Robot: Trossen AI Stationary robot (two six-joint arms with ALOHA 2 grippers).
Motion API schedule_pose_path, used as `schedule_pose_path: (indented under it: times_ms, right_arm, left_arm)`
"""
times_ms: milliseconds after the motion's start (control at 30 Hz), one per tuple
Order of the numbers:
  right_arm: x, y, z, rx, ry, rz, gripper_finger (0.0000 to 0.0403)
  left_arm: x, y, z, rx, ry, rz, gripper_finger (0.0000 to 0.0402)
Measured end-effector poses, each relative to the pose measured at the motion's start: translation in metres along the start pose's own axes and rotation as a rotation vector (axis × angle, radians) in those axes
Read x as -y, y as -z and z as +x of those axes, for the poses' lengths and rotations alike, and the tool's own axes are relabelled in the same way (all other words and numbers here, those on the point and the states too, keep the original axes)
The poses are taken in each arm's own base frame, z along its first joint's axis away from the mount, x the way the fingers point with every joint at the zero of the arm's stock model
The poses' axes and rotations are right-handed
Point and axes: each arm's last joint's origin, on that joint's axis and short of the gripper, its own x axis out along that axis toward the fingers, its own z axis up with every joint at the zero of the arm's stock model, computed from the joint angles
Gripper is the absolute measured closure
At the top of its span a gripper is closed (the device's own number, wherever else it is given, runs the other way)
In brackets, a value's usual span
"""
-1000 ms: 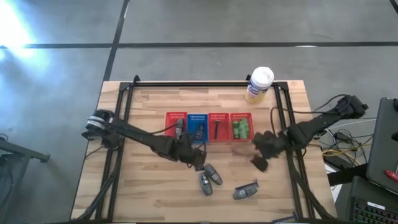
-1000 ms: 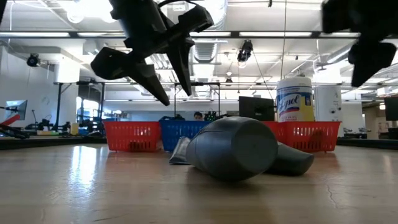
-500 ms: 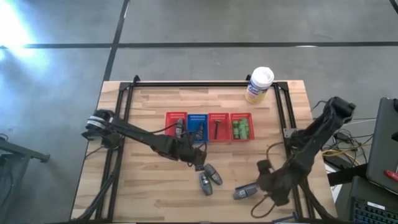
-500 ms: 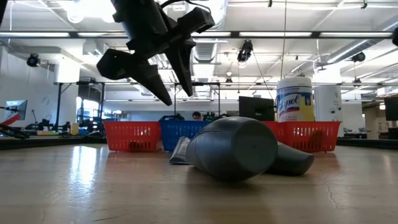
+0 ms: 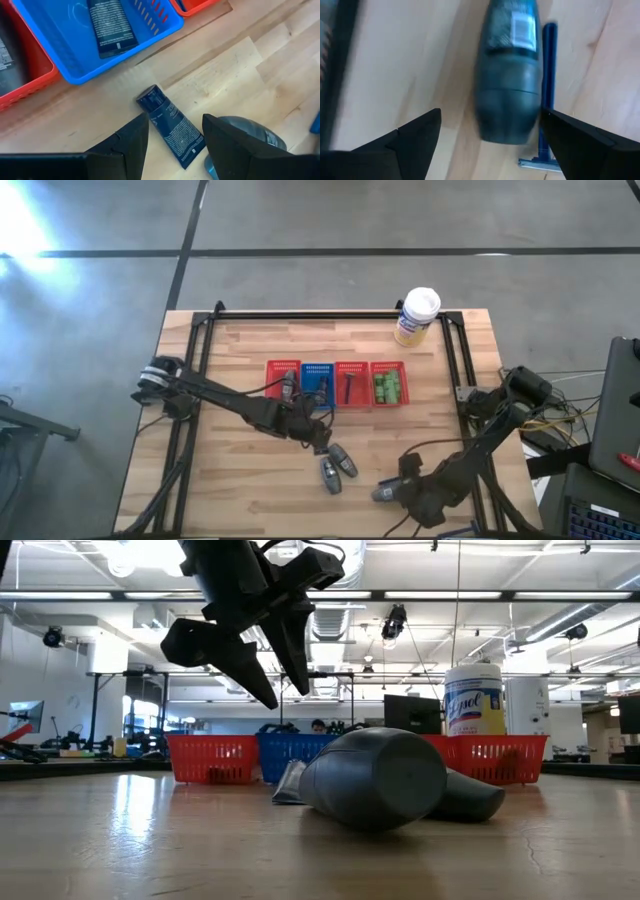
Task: Pick & Place Travel size toiletries
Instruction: Put the black deodorant into the left red basket
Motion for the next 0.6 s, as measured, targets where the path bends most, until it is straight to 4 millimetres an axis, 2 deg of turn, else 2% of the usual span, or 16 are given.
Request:
schedule_pose_path:
  times_ms: [300, 600]
  right_arm:
    - [-0.006, -0.007, 0.019, -0.042, 0.041, 0.026, 0.0122]
    - [-0.001, -0.014, 0.021, -0.001, 0.046, 0.11, 0.0164]
  left_arm:
    - [0.0, 0.0, 0.0, -0.001, -0.001, 0.003, 0.0211]
    - [0.0, 0.001, 0.0, -0.021, 0.006, 0.019, 0.0211]
